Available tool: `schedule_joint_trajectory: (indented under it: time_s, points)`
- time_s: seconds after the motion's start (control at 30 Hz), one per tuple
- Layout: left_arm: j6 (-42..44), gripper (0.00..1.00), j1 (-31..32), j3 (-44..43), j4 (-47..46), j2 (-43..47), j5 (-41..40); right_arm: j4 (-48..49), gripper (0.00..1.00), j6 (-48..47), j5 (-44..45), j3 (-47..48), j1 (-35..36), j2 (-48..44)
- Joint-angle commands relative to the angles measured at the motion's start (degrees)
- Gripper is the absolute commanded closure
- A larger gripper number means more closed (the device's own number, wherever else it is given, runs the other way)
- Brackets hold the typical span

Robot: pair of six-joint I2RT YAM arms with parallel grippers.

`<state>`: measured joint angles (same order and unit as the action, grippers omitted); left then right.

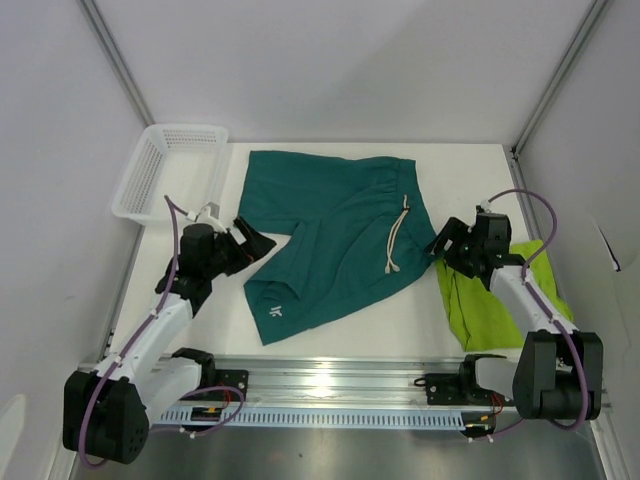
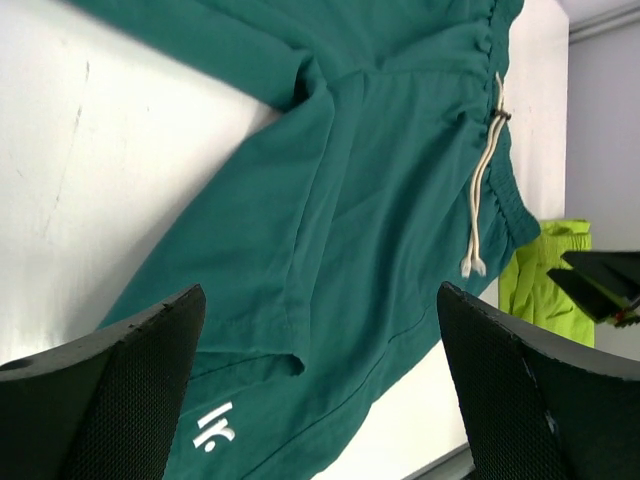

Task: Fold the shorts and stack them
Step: Flatten the shorts out

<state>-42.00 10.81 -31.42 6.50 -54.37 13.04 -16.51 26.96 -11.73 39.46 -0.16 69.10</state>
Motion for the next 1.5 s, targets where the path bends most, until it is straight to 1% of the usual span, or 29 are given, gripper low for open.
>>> schedule_joint_trajectory:
  time_s: [0.0, 0.13, 0.27, 0.3, 0.37, 0.47, 0.57, 0.6, 0.67, 0.7, 0.77, 0.8, 0.87, 0.9, 0.97, 1.07, 1.17, 1.2, 1.33, 1.4, 1.47]
  points:
    - [-0.3, 0.01, 1.2, 0.9, -2.1, 1.7, 2.2, 3.6, 0.19, 3.1, 2.5, -1.3, -0.1, 0.1]
    - [-0.7, 0.01, 2.1, 0.7, -1.5, 1.5, 1.6, 7.0, 0.21, 6.2, 0.8, -1.6, -0.4, 4.7]
    - [-3.1, 0.01, 2.7, 2.1, -2.9, 1.0, 0.6, 13.5, 0.24, 11.0, 1.2, -4.0, -0.4, 8.6]
    - [-4.4, 0.01, 2.8, 2.7, -3.5, 0.9, 0.5, 14.8, 0.26, 12.8, 1.4, -4.5, -0.4, 9.5]
    - [-5.3, 0.01, 3.4, 4.1, -5.0, 0.6, 0.2, 18.2, 0.28, 14.0, 2.0, -4.9, -0.4, 10.5]
    - [-6.3, 0.01, 4.2, 4.8, -6.1, -1.0, -0.9, 20.6, 0.34, 15.0, 2.8, -5.0, -0.3, 13.0]
    - [-7.3, 0.01, 5.6, 5.7, -8.6, -3.1, -1.4, 22.9, 0.49, 15.2, 3.6, -5.4, -0.2, 14.4]
    - [-7.5, 0.01, 6.1, 5.8, -9.2, -3.6, -1.5, 23.6, 0.58, 15.3, 3.8, -5.6, -0.2, 14.5]
    - [-8.5, 0.01, 7.5, 6.1, -10.7, -4.9, -2.2, 24.7, 0.66, 15.5, 4.0, -6.2, -0.1, 14.7]
    - [-8.9, 0.01, 7.8, 7.3, -11.4, -5.1, -2.2, 24.8, 0.72, 15.4, 4.3, -6.2, 0.0, 14.7]
    - [-10.1, 0.01, 8.9, 8.3, -12.6, -5.2, -2.4, 24.9, 0.78, 15.2, 4.7, -6.1, 0.0, 14.6]
    - [-10.7, 0.01, 9.2, 9.1, -12.8, -5.0, -2.6, 24.8, 0.83, 15.1, 4.9, -6.1, 0.0, 14.5]
    - [-11.3, 0.01, 10.2, 9.4, -13.0, -4.6, -2.6, 24.6, 0.89, 15.0, 5.0, -6.0, 0.0, 14.4]
    - [-11.6, 0.01, 10.4, 9.4, -12.7, -4.3, -2.4, 24.7, 0.94, 15.0, 5.0, -6.0, 0.0, 14.5]
    - [-11.5, 0.01, 11.7, 8.4, -9.2, -3.4, -1.7, 24.7, 0.99, 14.8, 5.0, -5.8, 0.0, 14.7]
    - [-11.4, 0.01, 14.2, 7.2, -3.2, 0.9, -4.3, 24.5, 1.00, 14.5, 4.7, -5.4, 0.0, 15.4]
    - [-12.8, 0.01, 15.4, 8.4, -2.6, 4.5, -5.0, 24.4, 1.00, 14.3, 5.4, -5.3, 0.3, 15.5]
    - [-13.0, 0.01, 15.6, 8.2, -2.4, 4.6, -5.0, 24.3, 1.00, 14.2, 5.4, -5.3, 1.5, 15.5]
    - [-13.1, 0.01, 16.8, 7.2, -1.1, 2.3, -4.9, 24.2, 1.00, 14.0, 5.8, -5.0, 2.0, 15.5]
    - [-14.2, 0.01, 17.3, 7.8, -2.3, 1.1, -5.7, 24.2, 1.00, 14.0, 6.0, -5.1, 2.1, 15.5]
    - [-15.0, 0.03, 17.6, 8.6, -5.9, -1.2, -5.0, 24.3, 1.00, 14.0, 6.2, -5.1, 2.1, 15.5]
